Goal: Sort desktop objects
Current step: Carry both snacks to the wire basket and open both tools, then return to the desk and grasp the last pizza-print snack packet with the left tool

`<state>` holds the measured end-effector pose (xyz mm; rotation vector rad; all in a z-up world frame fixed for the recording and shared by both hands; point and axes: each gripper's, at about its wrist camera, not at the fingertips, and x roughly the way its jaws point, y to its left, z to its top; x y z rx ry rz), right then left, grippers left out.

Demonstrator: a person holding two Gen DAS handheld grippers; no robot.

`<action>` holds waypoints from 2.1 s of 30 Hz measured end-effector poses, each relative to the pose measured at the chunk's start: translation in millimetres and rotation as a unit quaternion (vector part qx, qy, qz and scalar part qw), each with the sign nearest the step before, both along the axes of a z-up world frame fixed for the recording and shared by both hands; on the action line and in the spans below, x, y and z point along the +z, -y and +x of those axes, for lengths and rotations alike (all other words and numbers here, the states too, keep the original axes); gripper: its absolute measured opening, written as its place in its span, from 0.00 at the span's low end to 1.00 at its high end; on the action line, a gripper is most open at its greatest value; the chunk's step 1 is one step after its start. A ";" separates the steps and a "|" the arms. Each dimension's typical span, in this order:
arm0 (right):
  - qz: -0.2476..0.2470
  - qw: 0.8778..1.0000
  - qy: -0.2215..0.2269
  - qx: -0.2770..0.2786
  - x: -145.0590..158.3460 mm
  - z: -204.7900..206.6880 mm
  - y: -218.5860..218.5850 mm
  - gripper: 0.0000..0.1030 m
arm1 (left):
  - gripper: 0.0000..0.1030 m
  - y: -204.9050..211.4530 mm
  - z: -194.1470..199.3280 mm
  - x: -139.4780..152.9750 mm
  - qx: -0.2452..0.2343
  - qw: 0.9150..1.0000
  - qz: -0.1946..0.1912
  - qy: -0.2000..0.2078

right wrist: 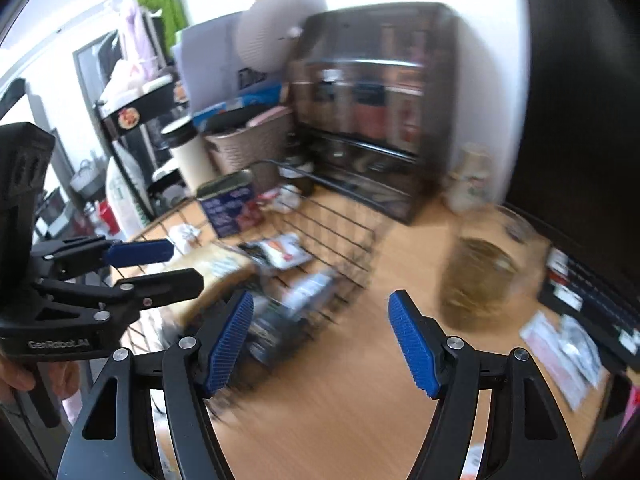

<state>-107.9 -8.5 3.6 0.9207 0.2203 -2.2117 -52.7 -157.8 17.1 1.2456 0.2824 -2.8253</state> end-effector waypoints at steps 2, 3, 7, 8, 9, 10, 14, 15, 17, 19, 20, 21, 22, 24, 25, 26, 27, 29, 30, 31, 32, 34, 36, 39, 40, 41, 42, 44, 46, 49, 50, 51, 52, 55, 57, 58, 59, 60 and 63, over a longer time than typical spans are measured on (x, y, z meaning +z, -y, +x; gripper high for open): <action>0.000 1.000 0.003 -0.017 -3.2 -2.7 -24.5 0.68 | 0.61 -24.9 -7.4 -2.0 -0.025 1.000 -0.002 0.005; -0.001 1.000 0.008 -0.029 -6.2 -5.0 -41.0 0.68 | 0.61 -38.1 -11.3 -4.1 -0.037 0.999 0.000 0.008; 0.001 0.998 0.023 -0.066 -19.4 -12.2 -94.1 0.68 | 0.61 -84.8 -25.7 -14.6 -0.077 0.997 -0.002 0.022; 0.004 0.997 0.024 -0.076 -22.7 -13.5 -106.8 0.68 | 0.61 -95.5 -29.1 -17.6 -0.086 0.996 -0.003 0.026; 0.007 0.996 0.025 -0.082 -25.2 -14.5 -116.3 0.68 | 0.61 -104.2 -32.1 -20.3 -0.093 0.995 -0.004 0.030; 0.009 0.996 0.027 -0.089 -28.0 -15.3 -127.3 0.68 | 0.61 -112.7 -35.4 -23.5 -0.099 0.995 -0.005 0.033; 0.011 0.994 0.031 -0.108 -36.3 -18.8 -160.8 0.68 | 0.61 -140.8 -47.2 -37.5 -0.117 0.992 -0.006 0.048; 0.010 0.993 0.032 -0.113 -38.8 -20.2 -167.9 0.68 | 0.61 -146.8 -49.6 -41.6 -0.120 0.991 -0.006 0.053; 0.010 0.992 0.035 -0.120 -43.5 -23.0 -177.3 0.68 | 0.61 -159.3 -53.9 -50.0 -0.129 0.990 -0.005 0.062; 0.010 0.991 0.042 -0.125 -49.5 -26.8 -185.7 0.68 | 0.61 -170.7 -58.6 -59.2 -0.137 0.988 -0.003 0.072; 0.011 0.991 0.044 -0.127 -51.6 -28.4 -188.1 0.68 | 0.61 -175.1 -60.5 -62.6 -0.140 0.987 -0.002 0.075; 0.013 0.991 0.044 -0.129 -53.8 -30.2 -190.4 0.68 | 0.61 -179.0 -62.4 -65.9 -0.143 0.987 0.000 0.078; 0.014 0.990 0.044 -0.130 -56.0 -31.7 -192.8 0.68 | 0.61 -182.9 -64.1 -69.2 -0.146 0.986 0.000 0.082; 0.017 0.990 0.046 -0.135 -61.3 -33.2 -197.6 0.68 | 0.61 -189.7 -67.4 -76.7 -0.152 0.984 -0.003 0.092; 0.017 0.989 0.048 -0.136 -64.6 -34.0 -199.8 0.68 | 0.61 -191.7 -68.3 -80.0 -0.152 0.984 -0.006 0.097; 0.018 0.989 0.050 -0.137 -68.4 -34.9 -201.7 0.68 | 0.61 -192.1 -68.3 -82.9 -0.150 0.983 -0.011 0.101; 0.020 0.989 0.054 -0.138 -73.1 -35.6 -203.1 0.68 | 0.61 -190.1 -67.2 -85.6 -0.143 0.984 -0.018 0.104; 0.031 0.988 0.060 -0.137 -83.4 -35.5 -204.4 0.68 | 0.61 -183.0 -64.8 -91.9 -0.126 0.985 -0.029 0.111; 0.037 0.988 0.062 -0.135 -87.4 -34.3 -204.1 0.68 | 0.61 -179.6 -64.4 -95.7 -0.121 0.985 -0.031 0.117; 0.045 0.988 0.063 -0.132 -92.5 -32.8 -203.1 0.68 | 0.61 -176.1 -64.5 -100.3 -0.117 0.985 -0.032 0.123; 0.054 0.988 0.063 -0.129 -97.2 -31.5 -201.9 0.68 | 0.61 -173.5 -64.6 -104.3 -0.114 0.984 -0.032 0.129; 0.069 0.987 0.060 -0.131 -105.2 -29.5 -199.7 0.68 | 0.61 -170.2 -64.3 -111.8 -0.109 0.984 -0.034 0.138; 0.078 0.986 0.057 -0.134 -110.8 -28.8 -199.2 0.68 | 0.61 -170.8 -63.7 -118.0 -0.111 0.983 -0.033 0.143; 0.104 0.983 0.034 -0.149 -115.4 -26.9 -199.8 0.68 | 0.61 -177.7 -62.8 -125.6 -0.123 0.981 -0.035 0.149; 0.116 0.981 0.027 -0.155 -117.6 -26.8 -199.6 0.68 | 0.62 -180.7 -63.2 -127.5 -0.125 0.980 -0.039 0.147; 0.121 0.980 0.027 -0.156 -119.9 -27.1 -199.7 0.68 | 0.62 -182.9 -63.4 -128.2 -0.127 0.980 -0.044 0.144; 0.125 0.979 0.027 -0.158 -122.0 -27.5 -199.6 0.68 | 0.63 -184.2 -64.3 -128.6 -0.128 0.980 -0.044 0.144; 0.128 0.979 0.031 -0.157 -126.0 -27.6 -198.9 0.68 | 0.64 -186.7 -67.9 -128.5 -0.129 0.980 -0.046 0.141; 0.122 0.980 0.036 -0.154 -127.1 -26.5 -198.0 0.68 | 0.65 -189.3 -72.3 -128.5 -0.131 0.980 -0.052 0.138; 0.124 0.981 0.033 -0.145 -126.9 -18.8 -189.4 0.68 | 0.65 -189.4 -81.2 -129.2 -0.127 0.980 -0.067 0.136; 0.124 0.982 0.033 -0.141 -126.7 -15.8 -186.9 0.68 | 0.65 -186.6 -84.5 -129.1 -0.123 0.981 -0.066 0.135; 0.123 0.982 0.035 -0.137 -126.6 -12.9 -185.0 0.68 | 0.65 -183.6 -87.2 -128.9 -0.118 0.982 -0.064 0.135; 0.118 0.983 0.039 -0.133 -126.8 -11.4 -184.3 0.68 | 0.65 -181.0 -88.8 -128.7 -0.116 0.982 -0.062 0.136; 0.111 0.984 0.047 -0.135 -126.1 -9.1 -187.4 0.68 | 0.65 -172.9 -85.3 -123.5 -0.110 0.984 -0.046 0.134; 0.103 0.983 0.044 -0.143 -121.0 -10.0 -193.0 0.68 | 0.65 -174.7 -78.5 -118.8 -0.115 0.984 -0.041 0.129; 0.096 0.983 0.042 -0.149 -117.1 -10.7 -197.0 0.68 | 0.65 -179.0 -74.8 -116.9 -0.124 0.983 -0.038 0.129; 0.091 0.983 0.040 -0.155 -113.7 -11.2 -200.5 0.68 | 0.65 -183.8 -72.0 -115.8 -0.132 0.982 -0.035 0.129; 0.084 0.983 0.039 -0.160 -110.7 -11.1 -203.7 0.68 | 0.65 -189.6 -70.1 -115.2 -0.140 0.981 -0.032 0.129; 0.077 0.983 0.039 -0.164 -105.4 -7.9 -210.3 0.68 | 0.65 -210.9 -67.7 -116.1 -0.159 0.978 -0.033 0.132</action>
